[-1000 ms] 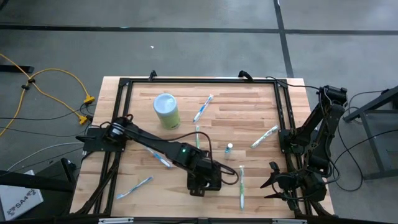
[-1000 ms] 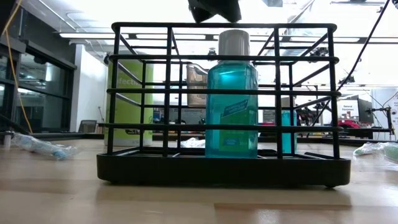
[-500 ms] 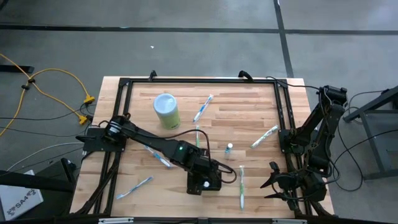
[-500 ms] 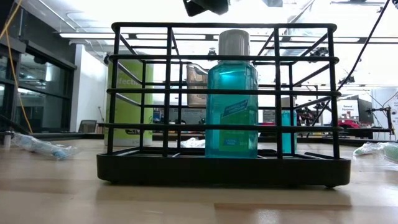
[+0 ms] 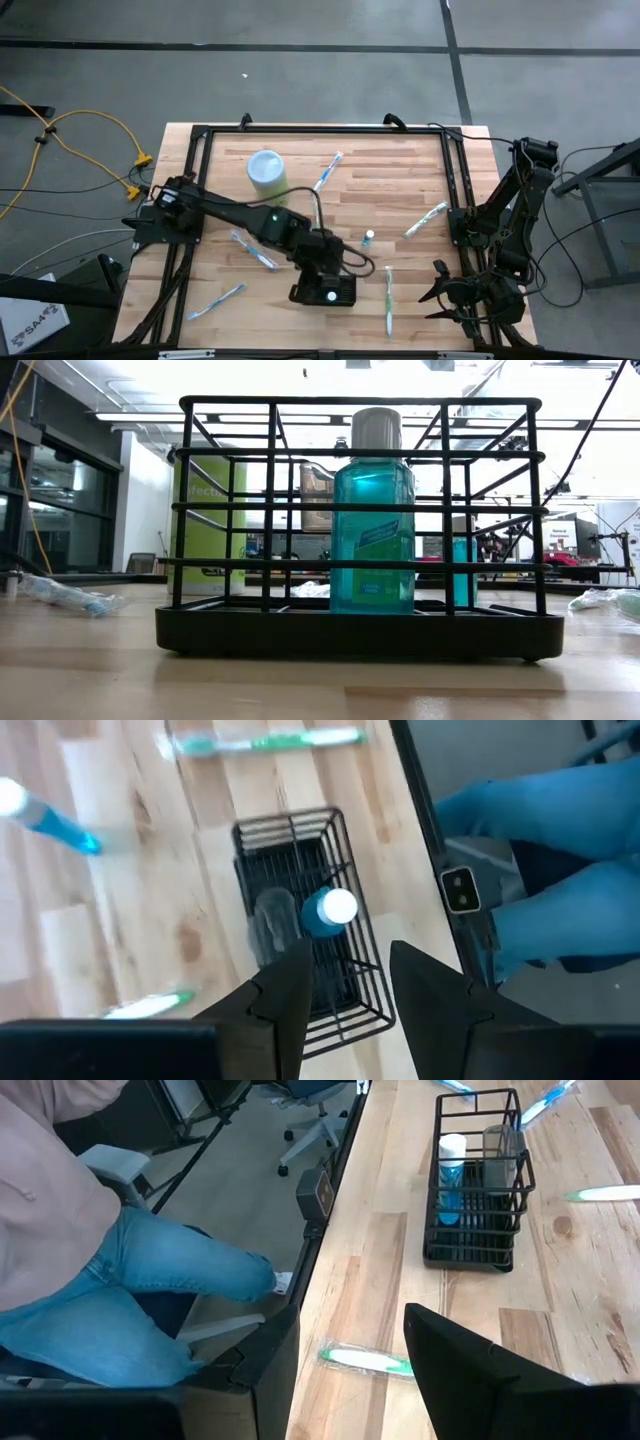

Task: Pick & Place toothbrushing station
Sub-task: Put the mouthwash into the mesh organizer

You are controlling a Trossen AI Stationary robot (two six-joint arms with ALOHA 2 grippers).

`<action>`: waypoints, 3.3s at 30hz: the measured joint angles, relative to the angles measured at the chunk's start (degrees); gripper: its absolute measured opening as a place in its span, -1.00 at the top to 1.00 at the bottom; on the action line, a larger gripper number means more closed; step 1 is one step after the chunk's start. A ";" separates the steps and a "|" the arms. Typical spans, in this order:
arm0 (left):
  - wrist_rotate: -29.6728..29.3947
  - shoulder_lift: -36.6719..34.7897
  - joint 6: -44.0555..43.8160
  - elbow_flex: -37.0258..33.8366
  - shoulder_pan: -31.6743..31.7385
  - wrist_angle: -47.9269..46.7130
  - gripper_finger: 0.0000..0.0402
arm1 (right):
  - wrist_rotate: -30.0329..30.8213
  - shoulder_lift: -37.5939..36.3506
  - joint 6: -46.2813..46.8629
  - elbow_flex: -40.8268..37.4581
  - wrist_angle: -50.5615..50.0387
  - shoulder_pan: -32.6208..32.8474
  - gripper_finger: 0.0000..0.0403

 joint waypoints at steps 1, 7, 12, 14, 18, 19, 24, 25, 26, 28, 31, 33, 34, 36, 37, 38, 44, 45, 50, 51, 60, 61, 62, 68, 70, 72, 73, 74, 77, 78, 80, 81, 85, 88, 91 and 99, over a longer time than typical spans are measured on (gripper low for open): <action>0.01 -0.70 0.23 0.00 0.43 -0.07 0.34 | -0.01 0.00 0.00 0.00 -0.02 0.01 0.14; 0.04 -4.95 1.87 0.00 3.36 0.01 0.34 | 0.01 0.00 0.00 0.00 0.00 0.00 0.14; 0.10 -7.68 3.59 0.00 5.67 -0.67 0.34 | -0.01 0.00 0.00 0.00 0.00 0.02 0.14; 0.10 -8.74 4.72 0.00 6.62 -1.71 0.34 | 0.01 0.00 0.00 0.00 -0.02 0.00 0.14; 0.57 -10.98 6.01 -0.09 8.90 -5.32 0.34 | -0.01 0.00 0.00 0.00 -0.02 0.01 0.14; 1.05 -11.63 6.32 -0.23 9.45 -6.17 0.34 | 0.01 0.00 0.00 0.00 -0.01 0.01 0.14; 3.45 -16.44 7.16 -5.77 11.56 -5.70 0.34 | -0.01 0.00 0.00 0.00 -0.02 0.01 0.14; 3.53 -17.94 6.65 -7.81 11.91 -5.07 0.34 | 0.00 0.00 0.00 0.00 -0.01 0.01 0.14; 3.50 -19.72 6.05 -10.47 12.21 -3.88 0.34 | -0.01 0.00 0.00 0.00 -0.01 0.00 0.14; 3.51 -23.41 4.74 -16.47 12.58 0.07 0.34 | -0.01 0.00 0.00 0.00 0.00 0.02 0.14; 3.16 -28.77 2.28 -26.93 12.06 9.40 0.34 | 0.00 0.00 0.00 0.00 0.00 0.02 0.14; 3.09 -32.13 0.64 -33.69 11.19 15.97 0.34 | 0.00 0.00 0.00 0.00 -0.01 0.01 0.14; 3.12 -33.91 0.08 -36.90 10.76 19.15 0.34 | 0.01 0.00 0.00 0.00 -0.01 0.01 0.14; 2.74 -37.53 -1.30 -42.97 9.90 24.41 0.34 | 0.00 0.00 0.00 0.00 0.00 0.02 0.14; 1.81 -39.20 -1.82 -45.81 9.50 27.29 0.34 | -0.01 0.00 0.00 0.00 0.00 0.00 0.14; 0.55 -40.87 -2.32 -48.60 9.06 29.79 0.34 | -0.01 0.00 -0.01 0.00 0.00 0.00 0.14; -3.04 -48.11 -3.90 -60.01 6.64 38.88 0.34 | 0.00 0.00 0.00 0.00 0.00 0.02 0.14; -3.12 -48.87 -3.92 -61.28 6.37 39.60 0.34 | 0.01 0.00 0.00 0.00 -0.02 0.00 0.14; -3.36 -51.39 -4.07 -66.09 5.21 44.47 0.34 | 0.01 0.00 0.00 0.00 -0.01 0.01 0.14; -3.79 -51.43 -4.09 -66.41 4.90 45.03 0.34 | -0.01 0.00 0.00 0.00 0.00 0.02 0.14; -4.49 -51.41 -1.17 -66.49 2.47 47.47 0.34 | -0.01 0.00 0.00 0.00 -0.02 0.02 0.14; -4.50 -51.41 -0.96 -66.49 2.37 47.60 0.34 | 0.00 0.00 0.00 0.00 0.00 0.02 0.14; -4.50 -51.41 -0.84 -66.49 2.33 47.71 0.34 | 0.01 0.00 0.00 0.00 0.00 0.01 0.14; -4.47 -51.41 -0.86 -66.49 2.35 48.93 0.34 | 0.01 0.00 -0.01 0.00 0.00 0.01 0.14; -4.47 -51.41 -0.86 -66.49 2.35 49.22 0.34 | 0.00 0.00 0.00 0.00 -0.01 0.01 0.14; -4.47 -51.41 -1.08 -66.49 2.35 49.30 0.34 | 0.01 0.00 0.00 0.00 0.00 0.00 0.14; -4.45 -51.41 -1.43 -66.49 2.35 49.32 0.34 | 0.01 0.00 -0.14 0.00 -0.01 0.01 0.14; -4.45 -51.41 -1.86 -66.49 2.35 49.32 0.34 | 0.07 0.00 -0.52 0.00 -0.01 0.02 0.14; -4.43 -51.41 -3.51 -66.49 2.35 49.32 0.34 | 0.29 0.00 -1.92 0.00 0.00 -0.02 0.14; -4.43 -51.41 -4.16 -66.49 2.35 49.32 0.34 | 0.29 0.00 -1.97 0.00 0.04 -0.02 0.14; -4.43 -51.41 -4.89 -66.49 2.35 49.32 0.34 | 0.29 0.00 -1.49 0.00 1.15 -0.02 0.14; -4.43 -51.41 -4.99 -66.49 2.35 49.32 0.34 | 0.34 0.00 -1.50 0.00 2.24 -0.02 0.14; -4.43 -51.41 -5.16 -66.49 2.35 49.32 0.34 | 0.36 0.00 -1.88 0.00 6.68 -0.02 0.14; -4.43 -51.39 -5.16 -66.49 2.35 49.32 0.34 | 0.48 0.00 -1.92 0.00 10.58 -0.02 0.14; -4.43 -51.39 -5.16 -66.47 2.35 49.32 0.34 | 0.57 0.00 -1.95 0.02 12.97 -0.02 0.14; -4.43 -51.39 -5.14 -66.47 2.35 49.32 0.34 | 5.86 0.02 -0.64 0.02 15.80 -1.77 0.14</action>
